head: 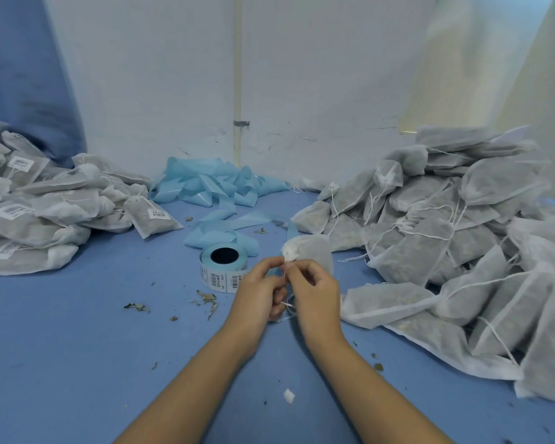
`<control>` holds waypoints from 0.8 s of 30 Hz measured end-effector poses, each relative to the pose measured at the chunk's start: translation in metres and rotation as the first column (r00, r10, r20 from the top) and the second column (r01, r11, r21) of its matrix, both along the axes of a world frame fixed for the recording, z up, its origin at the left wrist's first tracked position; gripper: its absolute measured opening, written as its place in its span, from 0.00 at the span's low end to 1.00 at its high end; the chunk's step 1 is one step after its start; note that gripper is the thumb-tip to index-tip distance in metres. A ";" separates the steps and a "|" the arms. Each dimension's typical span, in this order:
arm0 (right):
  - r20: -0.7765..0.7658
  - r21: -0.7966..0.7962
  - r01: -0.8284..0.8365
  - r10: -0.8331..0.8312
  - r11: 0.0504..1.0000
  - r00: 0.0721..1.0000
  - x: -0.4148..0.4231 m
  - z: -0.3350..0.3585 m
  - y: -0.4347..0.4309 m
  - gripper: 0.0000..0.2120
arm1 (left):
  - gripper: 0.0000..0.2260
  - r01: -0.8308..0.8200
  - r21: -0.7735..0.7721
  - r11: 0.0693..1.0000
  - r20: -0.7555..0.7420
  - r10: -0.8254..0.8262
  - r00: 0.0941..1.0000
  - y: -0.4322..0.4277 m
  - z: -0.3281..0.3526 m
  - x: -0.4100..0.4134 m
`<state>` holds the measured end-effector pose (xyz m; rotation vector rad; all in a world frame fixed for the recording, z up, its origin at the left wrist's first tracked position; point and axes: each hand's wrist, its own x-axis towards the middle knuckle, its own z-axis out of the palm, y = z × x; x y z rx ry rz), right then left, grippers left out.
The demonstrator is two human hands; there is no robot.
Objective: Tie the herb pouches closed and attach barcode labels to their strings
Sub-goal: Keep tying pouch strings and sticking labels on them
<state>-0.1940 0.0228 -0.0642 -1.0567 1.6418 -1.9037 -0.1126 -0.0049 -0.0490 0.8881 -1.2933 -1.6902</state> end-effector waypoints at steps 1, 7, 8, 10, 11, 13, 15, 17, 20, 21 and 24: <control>0.019 0.004 -0.021 0.021 1.000 1.000 -0.001 0.000 0.000 0.06 | 0.16 0.007 -0.007 1.000 0.000 -0.007 1.000 0.000 -0.002 0.000; 0.286 -0.023 -0.116 0.118 0.993 0.951 -0.010 0.001 0.001 0.10 | 0.18 0.042 -0.015 0.999 0.082 -0.041 0.996 0.000 -0.006 -0.004; 0.332 -0.033 -0.115 0.119 0.993 0.936 -0.011 0.002 0.001 0.11 | 0.18 0.056 -0.009 0.998 0.107 -0.055 0.993 -0.001 -0.004 -0.004; 0.400 -0.050 -0.122 0.132 0.991 0.907 -0.013 0.003 0.001 0.12 | 0.15 0.093 0.009 0.996 0.147 -0.093 0.985 -0.002 -0.003 -0.004; 0.422 -0.056 -0.125 0.137 0.991 0.896 -0.013 0.004 0.002 0.13 | 0.15 0.108 0.023 0.994 0.158 -0.110 0.981 -0.002 -0.002 -0.004; 0.451 -0.062 -0.121 0.136 0.991 0.882 -0.013 0.005 0.002 0.12 | 0.14 0.120 0.044 0.992 0.162 -0.125 0.979 -0.004 -0.001 -0.004; 0.467 -0.069 -0.126 0.144 0.990 0.872 -0.014 0.006 0.002 0.10 | 0.15 0.118 0.036 0.992 0.149 -0.122 0.981 -0.004 -0.002 -0.004; 0.481 -0.081 -0.162 0.181 0.983 0.858 -0.015 0.006 0.003 0.09 | 0.15 0.104 0.010 0.995 0.115 -0.104 0.988 -0.003 -0.004 -0.004; 0.534 -0.125 -0.241 0.270 0.962 0.801 -0.018 0.011 0.005 0.09 | 0.12 0.064 -0.080 0.995 0.082 -0.057 0.995 0.000 -0.011 -0.005; 0.554 -0.134 -0.256 0.287 0.957 0.781 -0.020 0.013 0.006 0.08 | 0.10 0.044 -0.113 0.993 0.091 -0.034 0.995 0.001 -0.013 -0.004; 0.573 -0.116 -0.272 0.288 0.955 0.767 -0.023 0.015 0.007 0.08 | 0.07 -0.032 -0.180 0.983 0.117 0.054 0.992 0.000 -0.018 -0.004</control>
